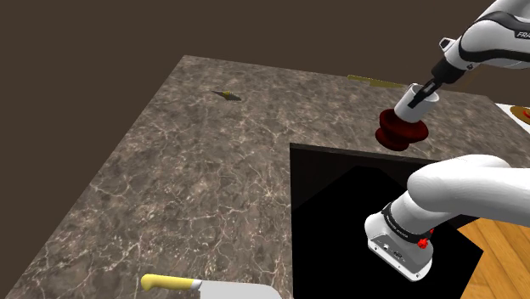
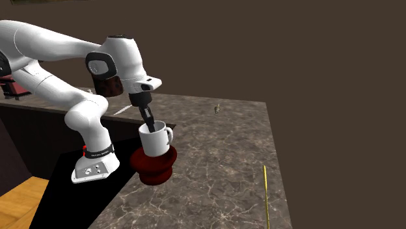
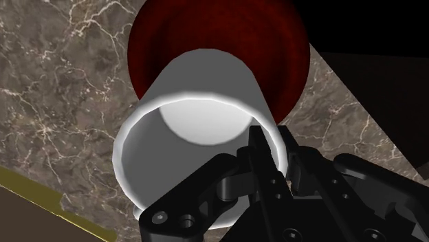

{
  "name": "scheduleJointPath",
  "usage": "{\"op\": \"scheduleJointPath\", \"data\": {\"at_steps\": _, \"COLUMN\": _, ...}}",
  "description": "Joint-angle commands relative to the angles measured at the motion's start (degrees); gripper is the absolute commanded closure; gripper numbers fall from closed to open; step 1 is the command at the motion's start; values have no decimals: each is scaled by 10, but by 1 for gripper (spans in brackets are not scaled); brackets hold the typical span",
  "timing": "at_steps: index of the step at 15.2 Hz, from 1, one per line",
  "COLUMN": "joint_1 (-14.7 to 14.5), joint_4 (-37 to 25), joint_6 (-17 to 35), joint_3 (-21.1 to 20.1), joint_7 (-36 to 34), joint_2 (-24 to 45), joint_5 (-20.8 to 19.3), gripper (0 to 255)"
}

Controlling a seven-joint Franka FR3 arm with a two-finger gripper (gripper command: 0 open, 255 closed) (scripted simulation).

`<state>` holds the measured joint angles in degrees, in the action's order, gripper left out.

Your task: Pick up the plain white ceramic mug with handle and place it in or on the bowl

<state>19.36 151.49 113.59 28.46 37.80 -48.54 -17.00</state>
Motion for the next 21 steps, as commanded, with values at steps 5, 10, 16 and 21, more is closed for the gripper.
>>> {"op": "scheduleJointPath", "data": {"at_steps": 5, "joint_1": 3, "joint_4": 28, "joint_6": 37, "joint_3": 13, "joint_7": 1, "joint_2": 9, "joint_5": -10, "gripper": 255}}
{"op": "scheduleJointPath", "data": {"at_steps": 10, "joint_1": 3, "joint_4": 28, "joint_6": 37, "joint_3": 13, "joint_7": 1, "joint_2": 9, "joint_5": -10, "gripper": 255}}
{"op": "scheduleJointPath", "data": {"at_steps": 16, "joint_1": 3, "joint_4": 28, "joint_6": 37, "joint_3": 13, "joint_7": 2, "joint_2": 9, "joint_5": -10, "gripper": 0}}
{"op": "scheduleJointPath", "data": {"at_steps": 21, "joint_1": 2, "joint_4": -29, "joint_6": -45, "joint_3": -11, "joint_7": 4, "joint_2": -16, "joint_5": 7, "gripper": 0}}
